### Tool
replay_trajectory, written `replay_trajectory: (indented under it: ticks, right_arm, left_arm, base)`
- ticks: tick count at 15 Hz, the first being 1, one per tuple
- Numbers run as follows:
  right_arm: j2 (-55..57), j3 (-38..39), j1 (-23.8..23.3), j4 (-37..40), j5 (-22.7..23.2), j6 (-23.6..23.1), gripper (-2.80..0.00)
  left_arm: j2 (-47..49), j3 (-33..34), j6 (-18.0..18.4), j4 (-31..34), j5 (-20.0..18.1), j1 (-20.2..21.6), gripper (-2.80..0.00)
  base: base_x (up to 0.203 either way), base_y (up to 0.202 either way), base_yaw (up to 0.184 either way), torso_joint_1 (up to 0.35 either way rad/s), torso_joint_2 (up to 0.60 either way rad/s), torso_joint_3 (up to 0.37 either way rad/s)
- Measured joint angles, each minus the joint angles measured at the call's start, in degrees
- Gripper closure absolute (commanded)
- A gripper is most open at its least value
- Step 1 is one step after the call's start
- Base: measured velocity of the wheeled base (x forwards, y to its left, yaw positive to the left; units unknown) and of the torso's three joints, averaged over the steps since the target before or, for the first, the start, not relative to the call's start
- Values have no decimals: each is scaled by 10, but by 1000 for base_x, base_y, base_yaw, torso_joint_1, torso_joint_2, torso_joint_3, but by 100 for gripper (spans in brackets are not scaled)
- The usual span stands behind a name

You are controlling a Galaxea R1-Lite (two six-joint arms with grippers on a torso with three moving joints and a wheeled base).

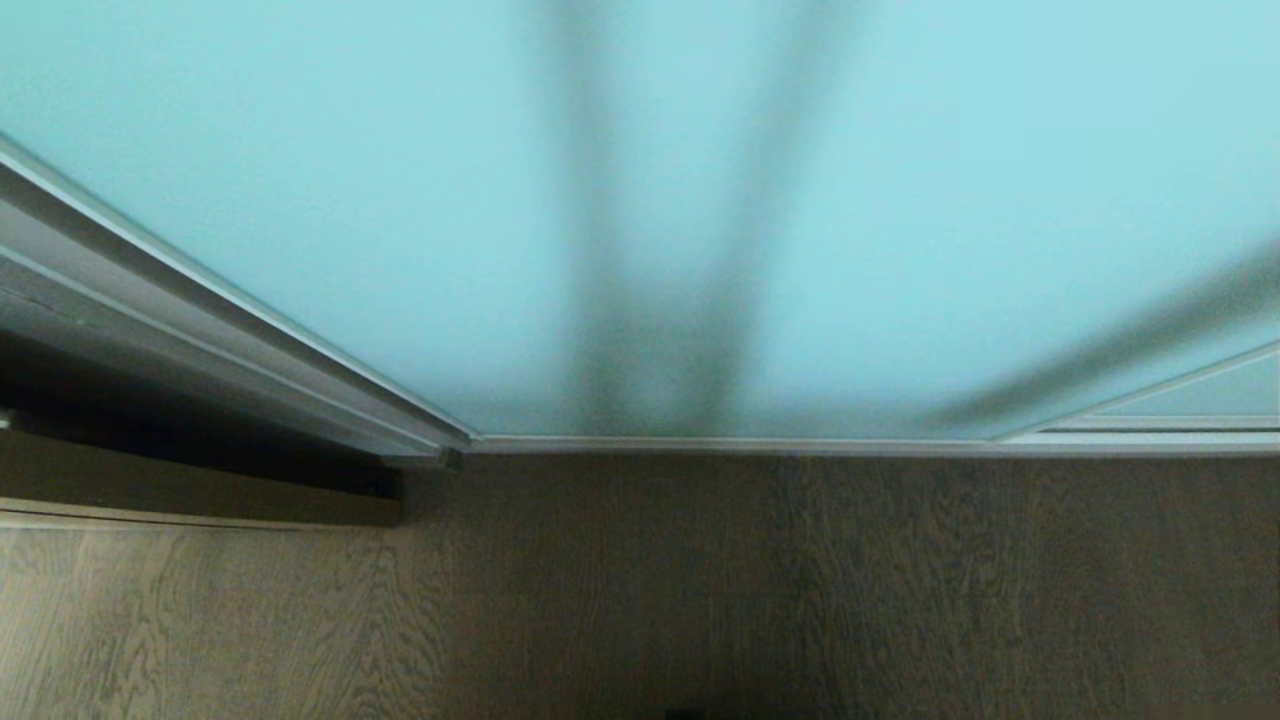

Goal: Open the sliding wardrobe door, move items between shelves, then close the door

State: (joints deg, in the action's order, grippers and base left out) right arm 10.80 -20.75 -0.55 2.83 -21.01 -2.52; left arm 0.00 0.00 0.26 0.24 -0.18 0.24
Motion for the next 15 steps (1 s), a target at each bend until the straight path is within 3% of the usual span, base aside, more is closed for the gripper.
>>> replay_trajectory:
  ticks: [2, 4, 10, 15]
  right_arm:
    - [-2, 34, -2, -31, 39, -3, 0]
    - [-4, 47, -2, 2, 68, 6, 0]
    - [-6, 103, -2, -2, 114, 83, 0]
    - [-6, 159, -2, -20, 159, 72, 0]
  left_arm:
    - [0, 0, 0, 0, 0, 0, 0]
    - [0, 0, 0, 0, 0, 0, 0]
    - [0, 0, 0, 0, 0, 0, 0]
    - [0, 0, 0, 0, 0, 0, 0]
  base:
    - [0, 0, 0, 0, 0, 0]
    - [0, 0, 0, 0, 0, 0]
    - [0, 0, 0, 0, 0, 0]
    - [0, 0, 0, 0, 0, 0]
